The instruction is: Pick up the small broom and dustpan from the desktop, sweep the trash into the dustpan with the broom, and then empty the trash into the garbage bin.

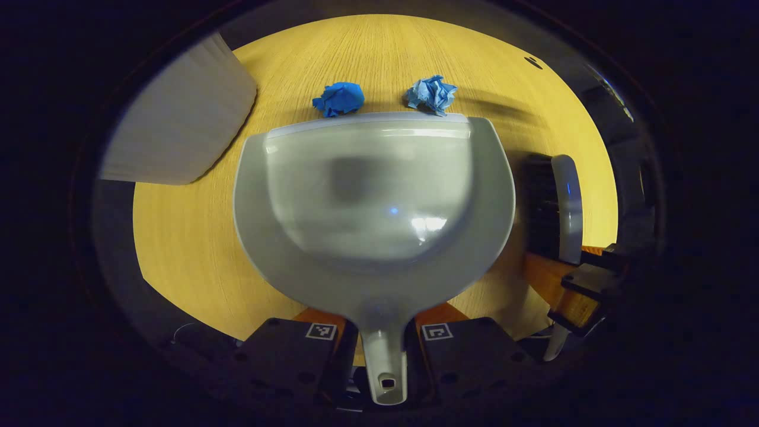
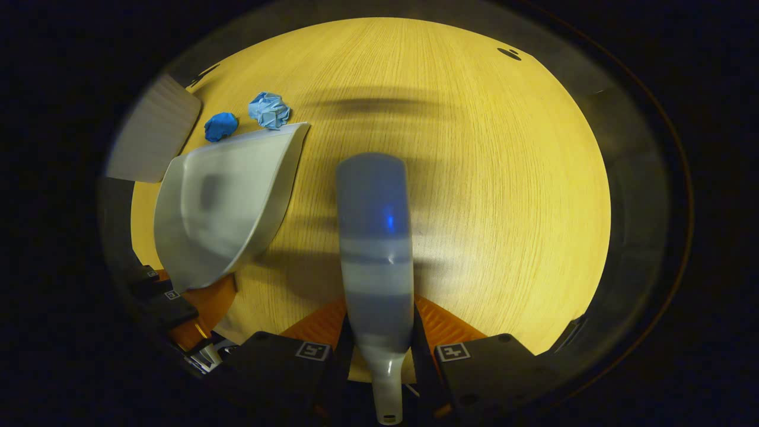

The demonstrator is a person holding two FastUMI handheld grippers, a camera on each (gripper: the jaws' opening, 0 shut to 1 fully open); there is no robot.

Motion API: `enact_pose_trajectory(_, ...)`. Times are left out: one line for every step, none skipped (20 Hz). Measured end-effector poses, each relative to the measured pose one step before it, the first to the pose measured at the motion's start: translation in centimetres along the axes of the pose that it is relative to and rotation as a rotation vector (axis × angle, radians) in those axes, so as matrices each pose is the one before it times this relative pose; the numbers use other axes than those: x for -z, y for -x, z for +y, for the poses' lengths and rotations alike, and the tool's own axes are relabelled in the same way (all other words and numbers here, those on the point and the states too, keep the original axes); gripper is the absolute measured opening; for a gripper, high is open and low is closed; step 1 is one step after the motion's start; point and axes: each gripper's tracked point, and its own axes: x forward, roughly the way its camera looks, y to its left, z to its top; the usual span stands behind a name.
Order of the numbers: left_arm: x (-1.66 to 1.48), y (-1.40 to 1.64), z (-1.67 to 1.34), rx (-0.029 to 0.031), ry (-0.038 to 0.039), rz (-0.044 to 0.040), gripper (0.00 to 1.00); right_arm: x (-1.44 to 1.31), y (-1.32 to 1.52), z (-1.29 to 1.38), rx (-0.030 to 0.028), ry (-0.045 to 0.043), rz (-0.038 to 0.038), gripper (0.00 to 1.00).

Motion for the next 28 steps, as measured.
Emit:
enact_pose_trajectory(0.043, 0.026, 0.099, -0.00164, 0.002, 0.00509, 0.36, -0.043, 0.002, -0.03, -0.00468, -0.00045, 0.00072, 0.51)
enact_pose_trajectory(0.078, 0.218, -0.002, 0.00189, 0.00629, 0.00511, 0.36, 0.063, 0.036, 0.039, -0.006, -0.00525, -0.0007, 0.51)
enact_pose_trajectory(-0.021, 0.001, 0.031, 0.00293, -0.00209, -0.00238, 0.33, -0.074, 0.019, 0.041, -0.00682, -0.00405, 0.00021, 0.54)
enact_pose_trajectory(-0.003, -0.162, 0.044, 0.00127, -0.01392, 0.0025, 0.32, 0.035, -0.069, 0.007, -0.00451, 0.00042, 0.00405, 0.54)
enact_pose_trajectory(0.009, -0.007, 0.11, 0.00142, -0.01154, -0.00023, 0.31, 0.028, 0.078, -0.082, -0.00339, 0.0028, 0.00635, 0.51)
enact_pose_trajectory(0.032, 0.08, -0.012, 0.00336, -0.01636, 0.00196, 0.3, -0.01, -0.017, -0.067, 0.00418, -0.00526, 0.00611, 0.51)
enact_pose_trajectory(0.051, -0.104, 0.146, 0.00292, -0.01508, 0.0038, 0.3, -0.133, -0.202, -0.04, -0.00014, -0.00872, 0.00136, 0.5)
enact_pose_trajectory(-0.083, 0.181, 0.012, 0.00522, -0.01178, -0.00328, 0.29, 0.031, 0.039, 0.208, -0.01372, 0.01002, 0.00653, 0.46)
enact_pose_trajectory(0.095, -0.166, 0.124, 0.00409, -0.00803, 0.00423, 0.29, 0.003, -0.124, 0.221, -0.02306, 0.01065, 0.00967, 0.41)
enact_pose_trajectory(0.061, 0.054, 0.09, 0.0087, -0.00434, -0.00254, 0.29, 0.187, 0.217, 0.433, -0.03648, 0.00835, 0.01825, 0.41)
enact_pose_trajectory(0.292, 0.144, 0.175, 0.01065, -0.00879, 0.0045, 0.27, -0.036, 0.41, 0.175, -0.02353, 0.00005, 0.00634, 0.4)
enact_pose_trajectory(0.276, 0.03, 0.309, 0.00673, -0.01496, 0.00891, 0.28, -0.261, 0.339, -0.016, -0.01679, 0.0091, -0.0044, 0.4)
enact_pose_trajectory(0.181, -0.007, 0.403, 0.0044, -0.01514, 0.0023, 0.28, -0.54, 0.419, 0.046, -0.00966, 0.0092, -0.01032, 0.44)
enact_pose_trajectory(0.204, 0.081, 0.361, 0.00728, -0.01712, 0.00189, 0.28, -0.551, 0.73, 0.093, -0.01335, 0.00746, -0.00621, 0.4)
enact_pose_trajectory(0.319, 0.019, 0.472, -0.00187, -0.01783, 0.00413, 0.28, -1.314, 0.818, 0.309, -0.01502, 0.00327, -0.02427, 0.4)
enact_pose_trajectory(0.431, 0.027, 0.561, -0.00606, -0.01839, 0.00483, 0.28, -1.582, 0.548, 0.217, -0.00857, 0.01196, -0.02669, 0.44)
enact_pose_trajectory(0.423, 0.051, 0.493, -0.00567, -0.02063, 0.00408, 0.28, -1.964, 0.652, 0.224, -0.00113, 0.03025, -0.02504, 0.4)
enact_pose_trajectory(0.426, -0.006, 0.517, -0.00854, -0.02601, 0.0057, 0.28, -1.954, 0.439, 0.074, 0.00767, 0.04009, -0.02636, 0.4)
enact_pose_trajectory(0.471, -0.04, 0.598, -0.0107, -0.02915, 0.00347, 0.28, -2.075, 0.111, 0.28, -0.00268, 0.04522, -0.02419, 0.4)
enact_pose_trajectory(0.395, 0.036, 0.435, -0.0064, -0.02692, 0.00164, 0.27, -1.679, -0.373, -0.114, 0.01062, 0.06193, -0.0087, 0.46)
enact_pose_trajectory(0.332, -0.017, 0.475, -0.00622, -0.02494, 0.00186, 0.28, -1.384, -1.144, -0.776, 0.04978, 0.08851, 0.00305, 0.33)
enact_pose_trajectory(0.409, 0.005, 0.481, -0.00677, -0.01878, 0.0045, 0.27, -1.453, -1.012, -1.557, 0.08628, 0.12255, -0.0004, 0.4)
enact_pose_trajectory(0.277, -0.052, 0.318, -0.00168, -0.01085, 0.00056, 0.28, -1.13, -0.926, -1.241, 0.06274, 0.11951, 0.01141, 0.32)
enact_pose_trajectory(0.224, -0.05, 0.271, 0.00001, -0.00113, 0.00022, 0.28, -1.051, -0.443, -0.455, 0.02081, 0.08519, 0.01254, 0.33)
enact_pose_trajectory(0.143, 0.0, 0.166, 0.00278, 0.00191, -0.00244, 0.28, -1.491, -0.498, 0.285, -0.00018, 0.04313, -0.00076, 0.33)
enact_pose_trajectory(-0.012, -0.075, 0.088, 0.00152, -0.00287, 0.00038, 0.28, -1.466, 0.074, 0.258, -0.01465, 0.00763, 0.0039, 0.33)
enact_pose_trajectory(0.038, -0.034, 0.126, -0.00379, -0.00835, 0.00246, 0.28, -1.388, -0.419, 0.683, -0.01949, -0.0018, 0.00339, 0.34)
enact_pose_trajectory(0.087, -0.041, 0.105, -0.00725, -0.01215, 0.0058, 0.28, -1.378, -0.366, 0.359, -0.00419, 0.01681, -0.00049, 0.34)
